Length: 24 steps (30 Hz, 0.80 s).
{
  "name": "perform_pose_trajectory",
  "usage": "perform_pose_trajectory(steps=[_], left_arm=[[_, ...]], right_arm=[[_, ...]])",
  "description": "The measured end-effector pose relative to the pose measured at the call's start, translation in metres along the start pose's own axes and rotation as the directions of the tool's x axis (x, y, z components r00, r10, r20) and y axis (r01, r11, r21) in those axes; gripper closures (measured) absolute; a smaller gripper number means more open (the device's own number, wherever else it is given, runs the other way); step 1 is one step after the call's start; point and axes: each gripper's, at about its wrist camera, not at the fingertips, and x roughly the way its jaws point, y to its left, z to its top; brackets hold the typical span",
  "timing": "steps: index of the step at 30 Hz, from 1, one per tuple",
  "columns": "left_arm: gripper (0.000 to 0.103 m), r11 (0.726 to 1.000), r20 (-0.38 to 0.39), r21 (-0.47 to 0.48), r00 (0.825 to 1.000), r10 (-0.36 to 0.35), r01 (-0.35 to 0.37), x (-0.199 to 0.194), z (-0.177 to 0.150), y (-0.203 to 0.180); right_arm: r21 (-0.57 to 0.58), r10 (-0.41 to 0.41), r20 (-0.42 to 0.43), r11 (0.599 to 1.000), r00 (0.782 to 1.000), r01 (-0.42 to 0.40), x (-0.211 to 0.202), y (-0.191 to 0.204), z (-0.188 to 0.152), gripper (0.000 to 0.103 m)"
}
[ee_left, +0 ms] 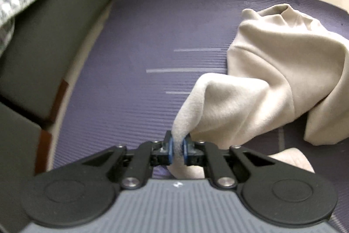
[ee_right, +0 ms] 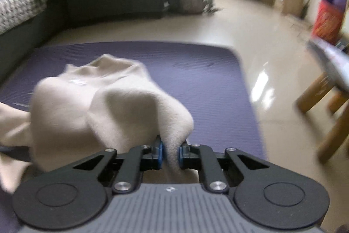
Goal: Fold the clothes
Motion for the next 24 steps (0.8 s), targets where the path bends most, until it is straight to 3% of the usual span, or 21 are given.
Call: perform_pose_trajectory(steps=[7,10,13,18,20,24], left_arm=[[0.094,0.997,0.008,0.061,0.999,0.051,-0.051,0.009,0.013,-0.01],[0.094,0.988,0.011,0.128,0.996,0.084,-0.085,0.01,0.025,-0.012],[0.085,0.977,0.008,0.196,0.996,0.087,-0.087,0.008,0.034,-0.02],[0.065,0.976,0.01,0.216,1.0,0.01,-0.012,-0.01,0.043,-0.04],[0.058,0.972,0.019,0.235,0.999,-0.028,0.023,-0.021,0.043,-0.049],[0.041,0.943,-0.006,0.295,0.987,-0.159,0.154,-0.042,0.037,-0.077]], right_arm=[[-0.024,-0.163,0.05,0.986,0.985,0.164,0.025,-0.011,-0.004,0.091],[-0.006,-0.176,0.048,0.984,0.983,0.177,0.036,-0.022,-0.007,0.091],[0.019,-0.169,0.029,0.986,0.985,0.168,0.038,-0.03,-0.007,0.081],[0.049,-0.13,0.061,0.991,0.99,0.127,0.012,-0.033,0.006,0.052],[0.086,-0.125,0.069,0.989,0.99,0.119,-0.005,-0.037,0.009,0.051],[0.141,-0.027,0.065,0.99,0.998,0.018,-0.043,-0.042,0.018,0.044]])
